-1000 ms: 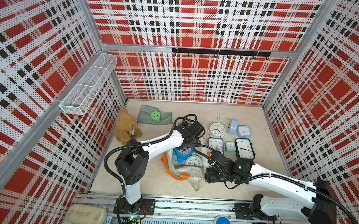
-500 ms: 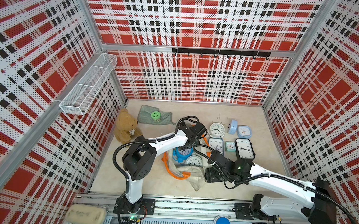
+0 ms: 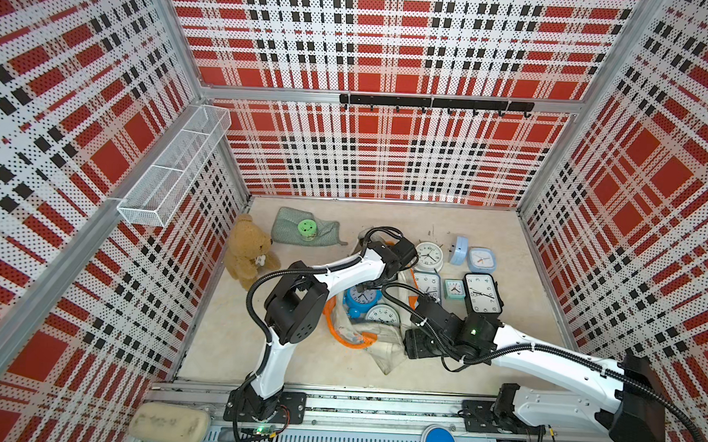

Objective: Take the alarm clock out of the canvas bag
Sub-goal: Pick up the alarm from the canvas bag.

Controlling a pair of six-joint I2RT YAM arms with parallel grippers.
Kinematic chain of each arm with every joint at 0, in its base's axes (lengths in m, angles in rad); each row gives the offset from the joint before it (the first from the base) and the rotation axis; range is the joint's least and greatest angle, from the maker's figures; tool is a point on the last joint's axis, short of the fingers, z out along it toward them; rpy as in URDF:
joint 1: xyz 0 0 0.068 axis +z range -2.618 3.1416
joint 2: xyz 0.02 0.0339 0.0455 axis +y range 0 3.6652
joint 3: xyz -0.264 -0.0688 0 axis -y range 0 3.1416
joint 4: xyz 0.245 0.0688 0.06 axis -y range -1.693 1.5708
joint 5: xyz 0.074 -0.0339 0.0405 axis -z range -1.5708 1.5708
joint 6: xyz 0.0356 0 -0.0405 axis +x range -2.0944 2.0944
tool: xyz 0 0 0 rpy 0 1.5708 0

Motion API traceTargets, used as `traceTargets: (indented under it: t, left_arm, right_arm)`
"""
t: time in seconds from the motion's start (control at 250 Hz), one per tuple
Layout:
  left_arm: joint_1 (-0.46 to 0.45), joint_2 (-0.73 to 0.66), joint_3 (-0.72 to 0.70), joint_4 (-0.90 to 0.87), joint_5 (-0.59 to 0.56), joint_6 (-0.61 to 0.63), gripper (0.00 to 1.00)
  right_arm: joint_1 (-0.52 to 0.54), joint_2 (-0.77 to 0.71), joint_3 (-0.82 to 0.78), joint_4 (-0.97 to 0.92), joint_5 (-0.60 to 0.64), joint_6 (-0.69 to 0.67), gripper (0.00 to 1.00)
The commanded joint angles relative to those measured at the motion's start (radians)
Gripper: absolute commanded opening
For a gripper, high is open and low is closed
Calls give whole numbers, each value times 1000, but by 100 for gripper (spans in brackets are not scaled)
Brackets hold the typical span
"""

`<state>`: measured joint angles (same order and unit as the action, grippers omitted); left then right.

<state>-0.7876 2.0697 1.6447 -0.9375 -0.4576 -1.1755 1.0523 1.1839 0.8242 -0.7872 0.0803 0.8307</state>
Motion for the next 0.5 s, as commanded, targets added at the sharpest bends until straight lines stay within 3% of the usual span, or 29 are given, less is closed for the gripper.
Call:
traceTargets:
  t: [0.0,0.116,0.496]
  left_arm:
    - [7,26,24,-42,-72,-33,86]
    - [1,25,26,-51,-75,-25,80]
    - [-3,-30,-10,-67,-48,-10,80]
  right_arm:
    - [6,-4,-27,-43,-23,-4,73]
    - [6,0,-24,-43,-23,-5,73]
    - [6,5,-23,-41,-24,-8,73]
